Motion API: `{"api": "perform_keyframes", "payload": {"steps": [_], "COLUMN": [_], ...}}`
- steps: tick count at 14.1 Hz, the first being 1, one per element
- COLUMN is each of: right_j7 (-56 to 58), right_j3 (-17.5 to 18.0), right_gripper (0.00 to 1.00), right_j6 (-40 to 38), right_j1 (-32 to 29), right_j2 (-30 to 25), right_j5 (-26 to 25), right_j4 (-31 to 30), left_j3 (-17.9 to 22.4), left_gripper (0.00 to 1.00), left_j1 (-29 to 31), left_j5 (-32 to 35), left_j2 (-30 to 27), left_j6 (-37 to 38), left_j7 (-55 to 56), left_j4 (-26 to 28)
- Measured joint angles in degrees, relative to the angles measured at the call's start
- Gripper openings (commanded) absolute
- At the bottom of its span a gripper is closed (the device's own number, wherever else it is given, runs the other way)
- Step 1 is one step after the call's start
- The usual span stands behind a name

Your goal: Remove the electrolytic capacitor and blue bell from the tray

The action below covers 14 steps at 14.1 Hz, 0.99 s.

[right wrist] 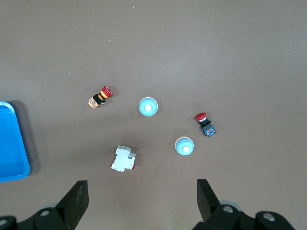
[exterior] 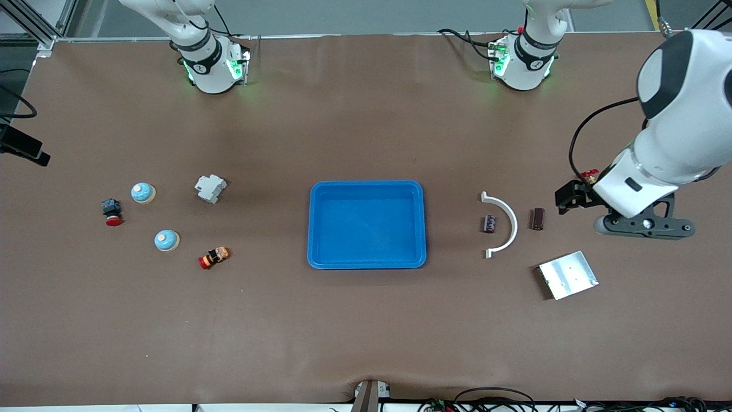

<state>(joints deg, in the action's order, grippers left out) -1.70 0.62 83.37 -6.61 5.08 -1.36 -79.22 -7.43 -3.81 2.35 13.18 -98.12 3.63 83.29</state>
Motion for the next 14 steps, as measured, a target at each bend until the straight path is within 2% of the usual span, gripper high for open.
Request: {"api": "perform_keyframes", "payload": {"steps": [2, 4, 11, 14], "right_j7": [0.0, 0.0, 0.0, 0.0], "right_j3": [0.0, 0.0, 0.0, 0.0], "right_gripper": [1.00, 1.00, 1.00, 1.00], "right_j6": [0.0, 0.0, 0.0, 0.0], "right_j1": [0.0, 0.0, 0.0, 0.0], "right_j2": [0.0, 0.0, 0.0, 0.0], "right_j5": [0.0, 0.0, 0.0, 0.0], "right_j4": [0.0, 0.0, 0.0, 0.0], "left_j3": [6.2, 8.7, 9.2, 7.6], "left_gripper": [1.00, 1.00, 1.00, 1.00], "left_j1": [-2.8, -3.7, -4.6, -3.7], "left_j5": [-3.7, -4.8, -4.6, -2.0], "left_j2": [-2.0, -4.1, -9.9, -10.5], "left_j6": [1.3, 1.7, 3.8, 3.8], "left_j7": [-4.8, -6.7, -6.8, -6.8], "left_j4": [0.2, 1.1, 3.7, 4.3]}}
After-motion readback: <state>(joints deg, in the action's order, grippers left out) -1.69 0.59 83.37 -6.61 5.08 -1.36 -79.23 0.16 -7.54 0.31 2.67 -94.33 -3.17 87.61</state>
